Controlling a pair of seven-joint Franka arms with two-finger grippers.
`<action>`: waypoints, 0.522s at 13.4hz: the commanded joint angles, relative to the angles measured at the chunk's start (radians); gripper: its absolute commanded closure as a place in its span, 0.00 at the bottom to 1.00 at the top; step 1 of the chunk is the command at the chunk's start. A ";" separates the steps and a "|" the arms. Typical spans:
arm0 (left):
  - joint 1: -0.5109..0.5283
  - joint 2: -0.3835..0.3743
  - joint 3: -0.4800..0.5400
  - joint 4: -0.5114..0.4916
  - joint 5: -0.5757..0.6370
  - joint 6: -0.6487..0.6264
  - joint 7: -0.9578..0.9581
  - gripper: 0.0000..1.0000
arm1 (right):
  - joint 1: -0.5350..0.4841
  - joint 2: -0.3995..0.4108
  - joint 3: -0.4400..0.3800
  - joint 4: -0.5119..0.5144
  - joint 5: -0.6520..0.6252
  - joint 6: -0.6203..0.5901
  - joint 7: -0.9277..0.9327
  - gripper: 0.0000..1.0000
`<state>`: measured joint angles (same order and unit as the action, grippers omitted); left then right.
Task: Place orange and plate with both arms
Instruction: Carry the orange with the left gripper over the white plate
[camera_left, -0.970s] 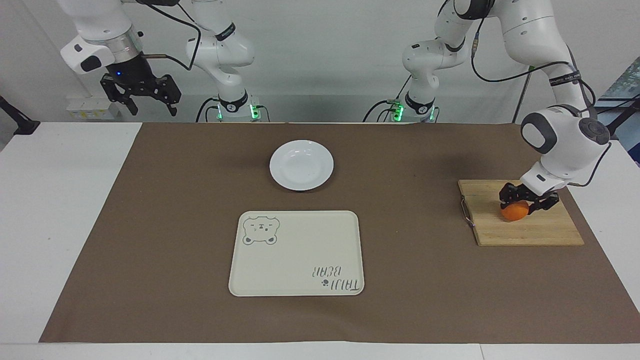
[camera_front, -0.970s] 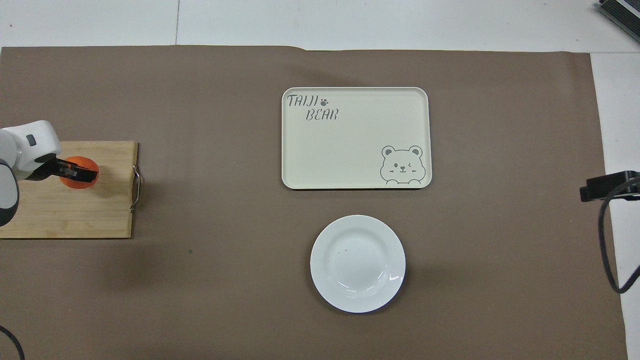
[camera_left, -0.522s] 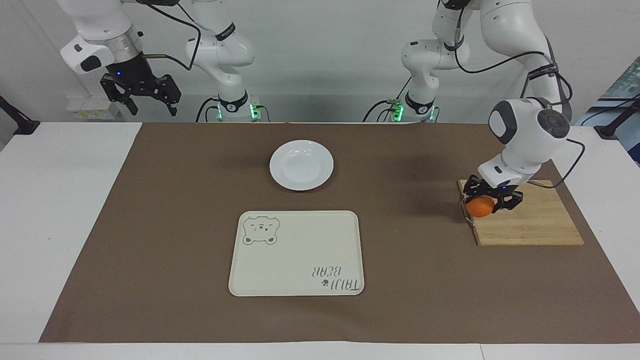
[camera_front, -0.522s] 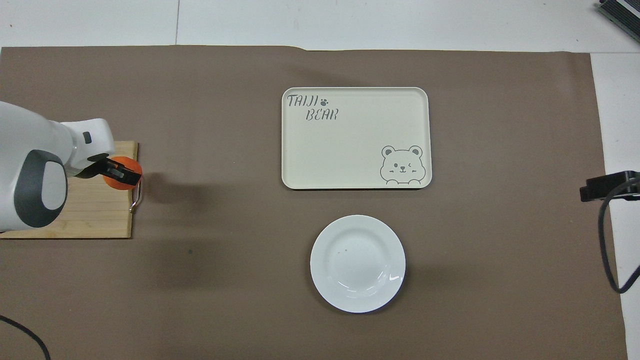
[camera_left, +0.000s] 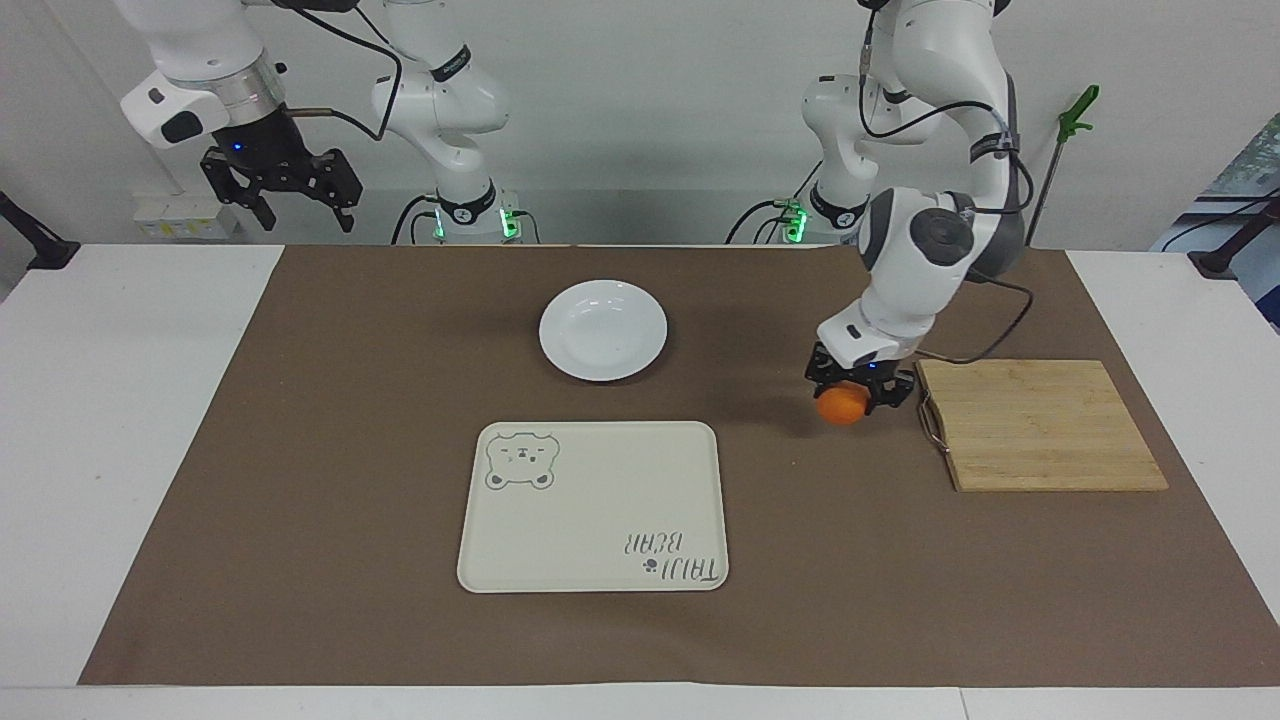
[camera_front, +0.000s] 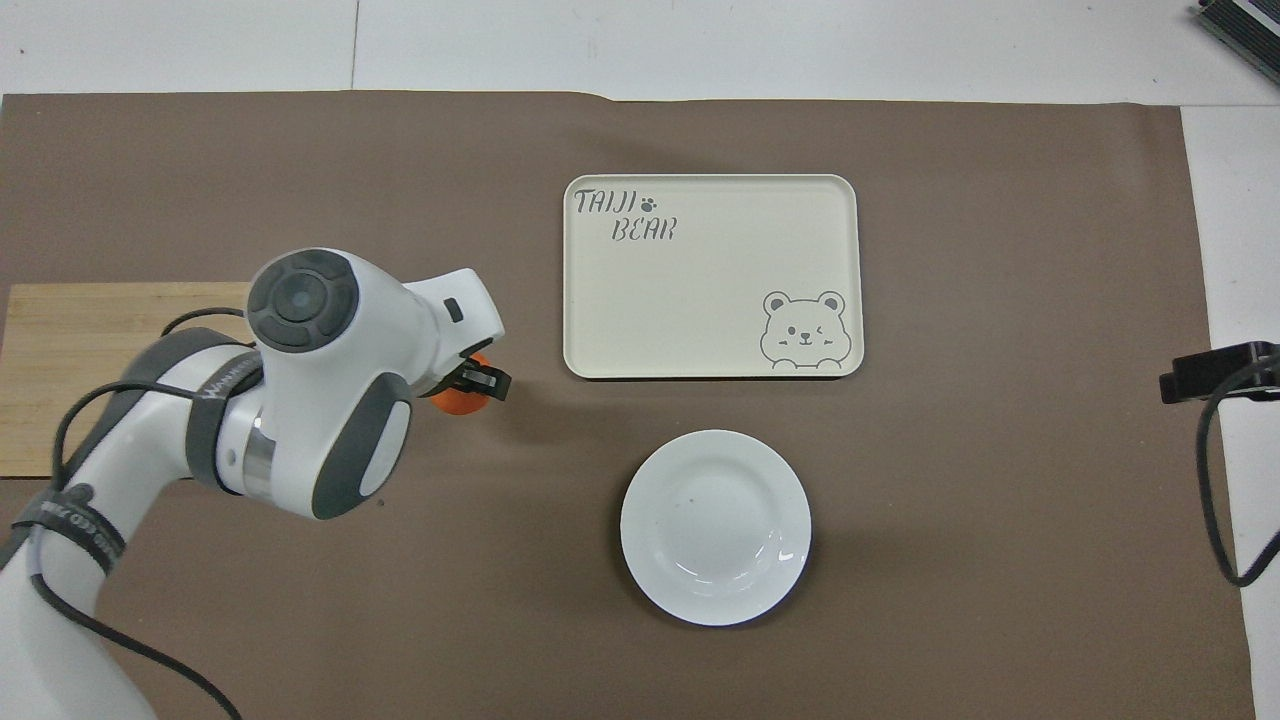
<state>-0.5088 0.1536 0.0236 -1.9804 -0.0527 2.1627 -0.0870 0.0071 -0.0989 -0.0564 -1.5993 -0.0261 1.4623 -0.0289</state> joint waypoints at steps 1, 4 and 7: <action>-0.167 -0.036 0.021 -0.015 -0.009 0.006 -0.207 1.00 | -0.006 -0.007 0.004 -0.008 0.008 0.009 -0.003 0.00; -0.302 -0.036 0.021 -0.011 -0.061 0.092 -0.359 1.00 | -0.007 -0.007 0.004 -0.008 0.009 0.009 -0.003 0.00; -0.384 -0.017 0.021 -0.009 -0.118 0.149 -0.387 1.00 | -0.006 -0.007 0.004 -0.008 0.009 0.009 -0.003 0.00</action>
<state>-0.8436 0.1365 0.0225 -1.9793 -0.1457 2.2799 -0.4544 0.0071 -0.0989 -0.0564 -1.5993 -0.0261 1.4623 -0.0289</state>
